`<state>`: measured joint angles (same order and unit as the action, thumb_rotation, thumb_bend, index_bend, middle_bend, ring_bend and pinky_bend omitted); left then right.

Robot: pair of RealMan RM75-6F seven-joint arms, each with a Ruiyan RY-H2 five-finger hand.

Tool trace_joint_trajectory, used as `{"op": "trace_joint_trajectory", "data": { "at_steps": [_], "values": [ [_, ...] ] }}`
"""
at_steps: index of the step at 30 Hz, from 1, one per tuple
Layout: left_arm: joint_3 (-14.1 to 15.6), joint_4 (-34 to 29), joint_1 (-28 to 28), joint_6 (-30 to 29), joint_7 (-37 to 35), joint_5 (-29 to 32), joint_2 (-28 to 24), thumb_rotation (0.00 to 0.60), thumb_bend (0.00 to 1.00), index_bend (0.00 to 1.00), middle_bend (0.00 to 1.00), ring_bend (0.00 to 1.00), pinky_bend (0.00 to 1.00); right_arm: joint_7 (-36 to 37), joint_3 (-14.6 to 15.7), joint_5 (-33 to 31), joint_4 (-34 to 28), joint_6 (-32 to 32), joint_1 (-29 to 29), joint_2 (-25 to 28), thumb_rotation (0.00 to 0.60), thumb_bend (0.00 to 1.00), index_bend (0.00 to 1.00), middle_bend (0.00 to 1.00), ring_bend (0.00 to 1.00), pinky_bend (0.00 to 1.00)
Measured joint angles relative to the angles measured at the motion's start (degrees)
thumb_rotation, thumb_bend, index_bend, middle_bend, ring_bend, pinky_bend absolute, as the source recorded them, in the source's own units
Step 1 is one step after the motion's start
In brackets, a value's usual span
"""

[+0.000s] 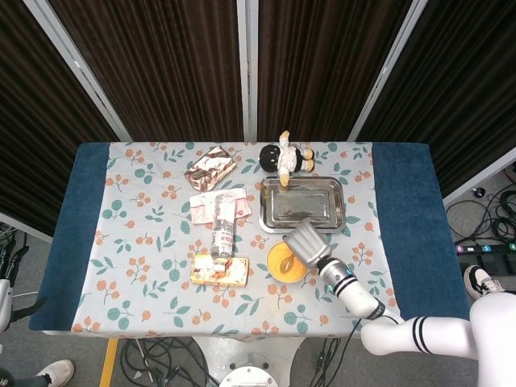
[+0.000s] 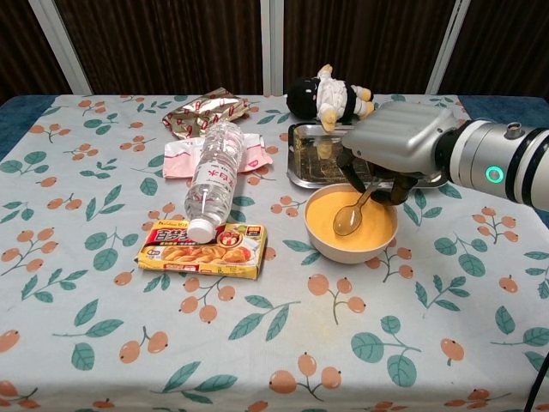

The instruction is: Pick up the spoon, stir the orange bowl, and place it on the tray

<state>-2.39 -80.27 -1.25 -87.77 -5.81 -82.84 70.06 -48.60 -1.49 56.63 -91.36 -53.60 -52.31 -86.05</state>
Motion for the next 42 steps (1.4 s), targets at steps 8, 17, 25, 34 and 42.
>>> {"op": "trace_joint_trajectory", "data": {
  "at_steps": [8,17,25,34,42],
  "values": [
    [0.01,-0.30,0.02,-0.12,-0.02,-0.28,-0.05,0.600,0.09,0.16,0.08,0.09,0.12,-10.33,1.85,4.70,-0.60,-2.15,-1.84,2.18,0.600,0.35,0.66,0.96,1.00,1.00],
    [0.20,0.12,-0.13,0.17,-0.89,-0.23,-0.01,0.600,0.09,0.16,0.08,0.09,0.12,-22.41,4.85,11.67,5.80,-3.54,-3.77,-0.91,0.600,0.36,0.68,0.97,1.00,1.00],
    [0.22,0.57,-0.26,0.46,-1.37,0.10,0.14,0.600,0.09,0.16,0.08,0.09,0.12,-24.55,5.71,14.27,9.71,-2.63,-3.72,-5.48,0.600,0.36,0.70,0.98,1.00,1.00],
    [0.23,0.84,-0.16,0.78,-1.39,0.06,0.29,0.600,0.09,0.16,0.08,0.09,0.12,-22.10,5.14,14.92,6.73,-2.63,-2.38,-5.85,0.600,0.36,0.71,0.98,1.00,1.00],
    [0.25,0.33,-0.13,0.58,-0.87,-0.18,0.05,0.600,0.09,0.16,0.08,0.09,0.12,-17.41,2.98,11.19,2.46,-2.72,-0.67,-4.29,0.600,0.36,0.73,0.98,1.00,1.00]
  ]
}}
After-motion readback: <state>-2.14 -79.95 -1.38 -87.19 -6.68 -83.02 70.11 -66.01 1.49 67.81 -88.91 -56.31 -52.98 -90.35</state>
